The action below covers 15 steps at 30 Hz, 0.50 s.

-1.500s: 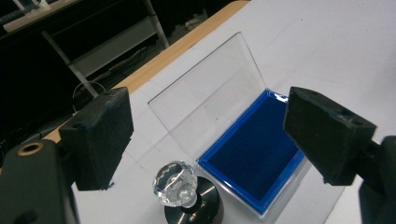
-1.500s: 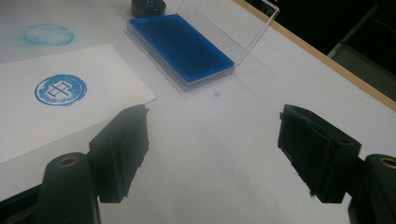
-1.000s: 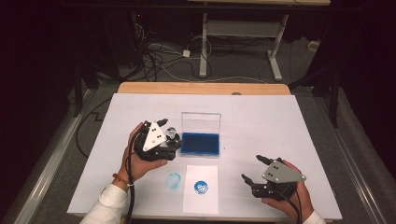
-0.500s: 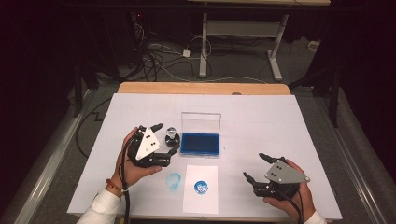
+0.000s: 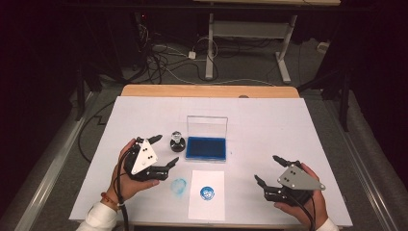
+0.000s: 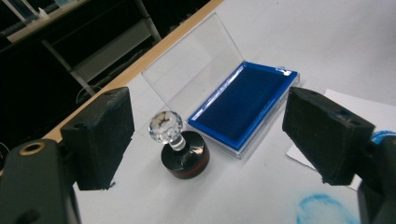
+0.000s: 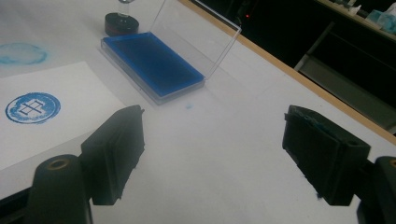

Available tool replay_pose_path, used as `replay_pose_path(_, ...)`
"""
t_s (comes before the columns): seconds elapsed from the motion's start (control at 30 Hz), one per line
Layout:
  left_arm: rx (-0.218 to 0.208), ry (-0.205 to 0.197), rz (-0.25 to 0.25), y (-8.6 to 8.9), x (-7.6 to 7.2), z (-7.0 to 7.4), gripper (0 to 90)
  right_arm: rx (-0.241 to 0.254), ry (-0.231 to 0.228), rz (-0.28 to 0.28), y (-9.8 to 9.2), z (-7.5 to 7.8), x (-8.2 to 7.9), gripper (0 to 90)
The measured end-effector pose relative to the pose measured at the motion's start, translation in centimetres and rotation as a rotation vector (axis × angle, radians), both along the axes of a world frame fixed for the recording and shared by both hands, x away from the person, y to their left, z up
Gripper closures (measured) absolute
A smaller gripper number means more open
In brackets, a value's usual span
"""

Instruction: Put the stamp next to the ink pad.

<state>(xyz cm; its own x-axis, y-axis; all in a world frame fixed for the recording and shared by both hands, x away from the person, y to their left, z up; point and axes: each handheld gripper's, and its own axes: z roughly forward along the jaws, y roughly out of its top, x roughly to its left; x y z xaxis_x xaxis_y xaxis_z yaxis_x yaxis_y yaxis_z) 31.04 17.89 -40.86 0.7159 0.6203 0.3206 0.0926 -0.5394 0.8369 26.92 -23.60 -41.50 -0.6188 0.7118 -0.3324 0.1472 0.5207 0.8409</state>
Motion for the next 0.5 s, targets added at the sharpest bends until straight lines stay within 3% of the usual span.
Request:
replay_pose_path(0.33, -0.003, 0.009, 0.014, 1.3, -1.2, -1.1, 16.1, 0.022, -0.004, -0.044, -0.9, -0.3, -0.7, 17.3)
replay_pose_path(0.5, 0.006, 0.015, 0.029, 1.8, -1.9, -1.8, 16.1, 0.032, -0.027, -0.071, -1.2, -0.4, -1.1, 15.9)
